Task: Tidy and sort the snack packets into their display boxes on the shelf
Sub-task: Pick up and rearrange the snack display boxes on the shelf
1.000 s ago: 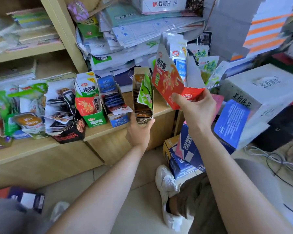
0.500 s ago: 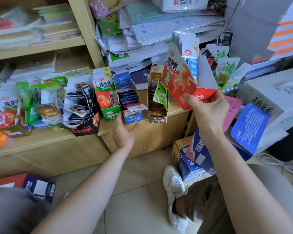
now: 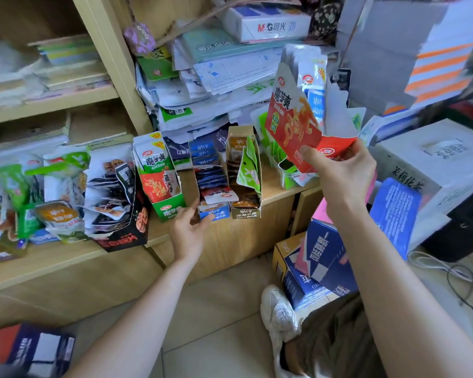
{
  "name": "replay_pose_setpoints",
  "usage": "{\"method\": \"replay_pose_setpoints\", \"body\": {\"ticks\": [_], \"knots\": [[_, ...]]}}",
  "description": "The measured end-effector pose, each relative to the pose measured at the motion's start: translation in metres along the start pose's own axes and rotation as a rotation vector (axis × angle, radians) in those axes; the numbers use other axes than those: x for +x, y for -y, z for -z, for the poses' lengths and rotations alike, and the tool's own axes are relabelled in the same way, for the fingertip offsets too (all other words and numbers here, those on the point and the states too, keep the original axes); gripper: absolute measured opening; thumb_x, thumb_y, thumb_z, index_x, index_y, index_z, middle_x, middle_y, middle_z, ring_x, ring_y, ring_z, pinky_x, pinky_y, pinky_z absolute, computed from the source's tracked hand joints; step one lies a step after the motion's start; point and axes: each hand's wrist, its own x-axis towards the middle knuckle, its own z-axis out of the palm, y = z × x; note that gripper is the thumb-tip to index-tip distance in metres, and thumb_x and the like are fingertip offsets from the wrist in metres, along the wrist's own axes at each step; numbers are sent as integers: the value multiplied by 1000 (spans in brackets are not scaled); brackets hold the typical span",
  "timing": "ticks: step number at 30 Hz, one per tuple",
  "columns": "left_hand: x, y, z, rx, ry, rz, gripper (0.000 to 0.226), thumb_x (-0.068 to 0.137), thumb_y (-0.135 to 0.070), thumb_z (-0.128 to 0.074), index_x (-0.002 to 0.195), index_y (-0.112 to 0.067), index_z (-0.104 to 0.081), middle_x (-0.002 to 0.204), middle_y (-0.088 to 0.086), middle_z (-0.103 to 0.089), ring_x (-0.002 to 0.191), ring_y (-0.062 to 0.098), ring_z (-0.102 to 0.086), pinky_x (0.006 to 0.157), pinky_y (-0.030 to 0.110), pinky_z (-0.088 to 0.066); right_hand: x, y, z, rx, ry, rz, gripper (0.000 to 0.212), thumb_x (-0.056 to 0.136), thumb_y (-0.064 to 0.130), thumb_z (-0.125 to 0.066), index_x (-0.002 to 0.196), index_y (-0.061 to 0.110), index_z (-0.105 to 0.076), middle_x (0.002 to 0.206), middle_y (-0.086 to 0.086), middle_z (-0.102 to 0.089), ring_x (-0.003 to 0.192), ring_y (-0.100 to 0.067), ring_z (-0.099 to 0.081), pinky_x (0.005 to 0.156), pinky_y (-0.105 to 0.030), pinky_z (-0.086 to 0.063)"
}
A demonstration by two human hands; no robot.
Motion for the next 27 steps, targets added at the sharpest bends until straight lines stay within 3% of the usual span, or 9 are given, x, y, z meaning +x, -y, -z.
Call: {"method": "replay_pose_setpoints", "body": {"ticks": [2,5,7,9,12,16,24,27], "knots": [[-4,2,2,-80,49,0,36,83,-8,-80,117,1,-71,100,13,-67,80,-7,-62,75,14,-54,0,1,-1,9,-3,0,43,62,39,-91,90,33,-59,86,14,-70,79,-4,-70,66,-17,-57],[-8,2,1,-120,109,40,41,85,-14,-80,124,-4,-69,109,8,-66,95,1,-65,89,32,-58,-1,1,-2,-1,3,7,42,62,40,-90,88,33,-58,84,15,-69,77,-1,-68,65,-15,-55],[-9,-6,-4,-127,136,53,51,85,-29,-80,131,-13,-65,117,-2,-63,111,10,-64,97,40,-56,-2,1,-3,-5,7,13,44,61,40,-90,93,29,-62,86,12,-71,78,-3,-69,66,-19,-58],[-11,-19,-11,-95,175,58,69,76,-47,-81,135,-20,-56,123,-9,-59,119,15,-59,99,37,-51,-3,0,-5,0,16,16,46,61,38,-90,96,25,-62,86,11,-71,76,-3,-69,66,-21,-58],[-11,-47,-25,-60,185,122,91,62,-47,-92,134,-23,-40,119,-15,-56,107,9,-58,85,28,-46,-5,-2,-6,9,34,27,46,62,38,-90,96,26,-62,86,11,-72,77,-4,-70,67,-21,-59],[-10,-69,-47,-41,80,183,99,55,-51,-94,132,-27,-36,107,-18,-59,89,4,-59,66,15,-42,-8,-4,-7,12,61,28,46,64,39,-90,98,28,-61,90,10,-72,81,-5,-71,70,-23,-60],[-1,-79,-73,41,-64,213,98,50,-71,-80,130,-33,-39,113,-14,-68,101,15,-67,81,34,-56,-10,-10,-12,-8,96,34,49,63,43,-90,100,28,-61,91,11,-72,82,-4,-70,74,-28,-61],[5,-76,-71,125,-91,177,93,52,-71,-79,127,-30,-43,111,-11,-70,101,18,-67,92,42,-53,-14,-7,-17,-7,118,49,49,63,43,-90,99,30,-61,92,12,-72,83,-5,-70,73,-27,-61]]}}
